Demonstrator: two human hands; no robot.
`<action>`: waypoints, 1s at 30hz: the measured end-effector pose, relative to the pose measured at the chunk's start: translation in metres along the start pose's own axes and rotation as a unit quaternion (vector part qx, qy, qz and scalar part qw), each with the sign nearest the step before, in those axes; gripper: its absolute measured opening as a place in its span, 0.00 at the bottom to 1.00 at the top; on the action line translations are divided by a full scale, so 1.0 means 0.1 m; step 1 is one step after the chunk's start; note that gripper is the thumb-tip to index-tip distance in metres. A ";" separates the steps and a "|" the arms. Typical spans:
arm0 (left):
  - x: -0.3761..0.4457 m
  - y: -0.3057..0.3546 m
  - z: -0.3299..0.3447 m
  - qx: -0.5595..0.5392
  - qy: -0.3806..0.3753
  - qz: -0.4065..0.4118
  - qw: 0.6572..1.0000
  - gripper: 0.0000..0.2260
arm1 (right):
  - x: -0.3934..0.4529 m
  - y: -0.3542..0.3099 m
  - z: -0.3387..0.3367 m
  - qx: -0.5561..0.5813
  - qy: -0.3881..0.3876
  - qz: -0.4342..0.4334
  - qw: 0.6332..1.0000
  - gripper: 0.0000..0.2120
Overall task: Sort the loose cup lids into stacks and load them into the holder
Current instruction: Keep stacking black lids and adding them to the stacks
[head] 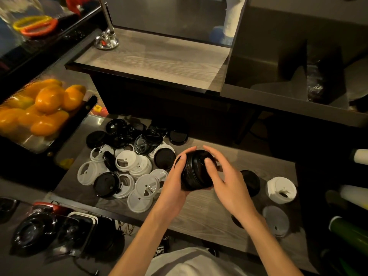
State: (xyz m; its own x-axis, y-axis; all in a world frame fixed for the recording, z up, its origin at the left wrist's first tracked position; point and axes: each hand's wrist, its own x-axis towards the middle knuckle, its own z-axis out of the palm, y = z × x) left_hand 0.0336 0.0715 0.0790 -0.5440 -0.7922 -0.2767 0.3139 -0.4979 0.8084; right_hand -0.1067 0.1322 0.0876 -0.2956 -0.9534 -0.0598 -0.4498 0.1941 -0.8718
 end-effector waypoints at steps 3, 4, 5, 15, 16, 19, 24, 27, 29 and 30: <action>0.00 0.00 -0.02 0.037 0.006 0.021 0.999 0.18 | 0.01 -0.10 -0.13 -0.024 -0.103 -0.008 0.994 0.38; -0.01 0.00 -0.02 0.046 0.006 0.024 0.999 0.18 | 0.03 -0.11 -0.16 -0.048 -0.113 -0.017 0.992 0.42; -0.01 0.00 -0.02 0.051 0.002 0.024 0.998 0.17 | 0.04 -0.12 -0.17 -0.066 -0.111 -0.026 0.991 0.44; 0.03 0.02 -0.12 0.038 0.009 0.013 0.999 0.23 | 0.07 -0.15 -0.24 -0.007 -0.055 -0.028 0.998 0.38; 0.04 0.01 -0.13 0.033 0.011 0.010 0.999 0.23 | 0.07 -0.16 -0.24 0.004 -0.044 -0.020 0.999 0.38; 0.04 0.00 -0.17 0.036 0.015 0.018 0.999 0.23 | 0.02 -0.17 -0.22 0.026 -0.015 -0.012 0.999 0.37; -0.02 0.09 -0.16 0.084 0.006 0.072 0.994 0.19 | -0.02 -0.17 -0.20 0.101 -0.032 0.042 0.993 0.33; -0.07 0.13 -0.14 0.143 -0.013 0.126 0.982 0.21 | -0.01 -0.15 -0.19 0.176 -0.060 0.101 0.977 0.35; -0.10 0.13 -0.14 0.201 -0.034 0.159 0.966 0.23 | 0.00 -0.13 -0.18 0.193 -0.077 0.117 0.971 0.37; -0.10 0.12 -0.14 0.230 -0.041 0.170 0.957 0.24 | 0.01 -0.13 -0.19 0.202 -0.084 0.123 0.968 0.39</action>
State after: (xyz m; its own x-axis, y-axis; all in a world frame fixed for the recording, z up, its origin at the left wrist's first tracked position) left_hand 0.0532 0.0686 0.0841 -0.5369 -0.8408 0.0701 0.1182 0.0073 0.9930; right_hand -0.1170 0.1336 0.1080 -0.1955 -0.9202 -0.3392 -0.0071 0.3472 -0.9378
